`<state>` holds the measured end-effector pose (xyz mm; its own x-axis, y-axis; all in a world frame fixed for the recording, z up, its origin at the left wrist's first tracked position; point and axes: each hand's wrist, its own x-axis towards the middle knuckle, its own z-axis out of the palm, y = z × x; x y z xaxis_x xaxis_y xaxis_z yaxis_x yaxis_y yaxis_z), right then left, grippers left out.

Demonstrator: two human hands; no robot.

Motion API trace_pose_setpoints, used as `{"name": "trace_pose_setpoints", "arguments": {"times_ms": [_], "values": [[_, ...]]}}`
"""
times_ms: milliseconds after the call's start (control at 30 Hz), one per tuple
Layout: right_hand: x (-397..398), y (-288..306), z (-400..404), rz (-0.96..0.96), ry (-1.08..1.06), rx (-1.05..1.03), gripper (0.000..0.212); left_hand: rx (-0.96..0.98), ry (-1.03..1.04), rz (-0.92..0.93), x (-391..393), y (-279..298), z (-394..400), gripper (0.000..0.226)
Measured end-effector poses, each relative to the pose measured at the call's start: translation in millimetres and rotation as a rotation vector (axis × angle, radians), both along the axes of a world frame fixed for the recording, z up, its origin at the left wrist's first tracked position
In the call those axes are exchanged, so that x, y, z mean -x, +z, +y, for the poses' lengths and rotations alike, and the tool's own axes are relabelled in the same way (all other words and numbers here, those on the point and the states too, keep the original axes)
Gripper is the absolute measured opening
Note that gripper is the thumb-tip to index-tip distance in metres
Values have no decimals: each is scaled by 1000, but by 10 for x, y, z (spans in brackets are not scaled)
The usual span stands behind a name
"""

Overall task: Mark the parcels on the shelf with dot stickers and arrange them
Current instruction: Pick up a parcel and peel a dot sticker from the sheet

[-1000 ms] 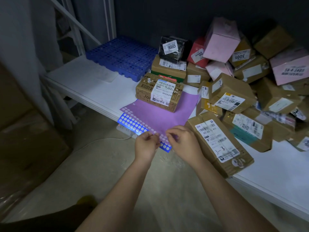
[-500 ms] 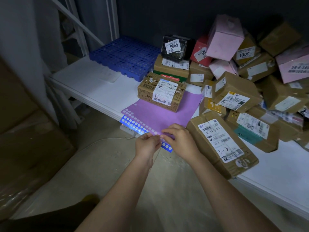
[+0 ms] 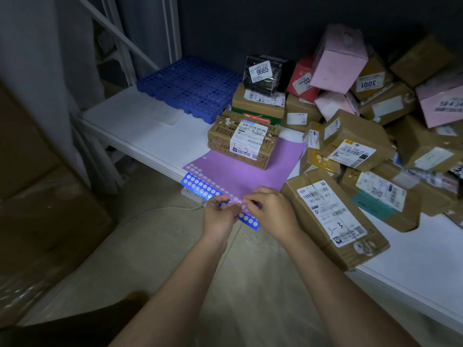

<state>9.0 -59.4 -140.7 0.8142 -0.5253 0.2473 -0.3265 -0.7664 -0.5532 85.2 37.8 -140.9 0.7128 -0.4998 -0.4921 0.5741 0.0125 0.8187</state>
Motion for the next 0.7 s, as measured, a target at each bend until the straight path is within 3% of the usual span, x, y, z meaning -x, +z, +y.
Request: {"name": "trace_pose_setpoints", "arguments": {"times_ms": [400,700], "values": [[-5,37,-14,60,44,34,9,-33,-40,-99,-30,-2,-20,26],[-36,11,-22,18,-11,-64,8,-68,-73,-132,-32,-17,18,31]]}}
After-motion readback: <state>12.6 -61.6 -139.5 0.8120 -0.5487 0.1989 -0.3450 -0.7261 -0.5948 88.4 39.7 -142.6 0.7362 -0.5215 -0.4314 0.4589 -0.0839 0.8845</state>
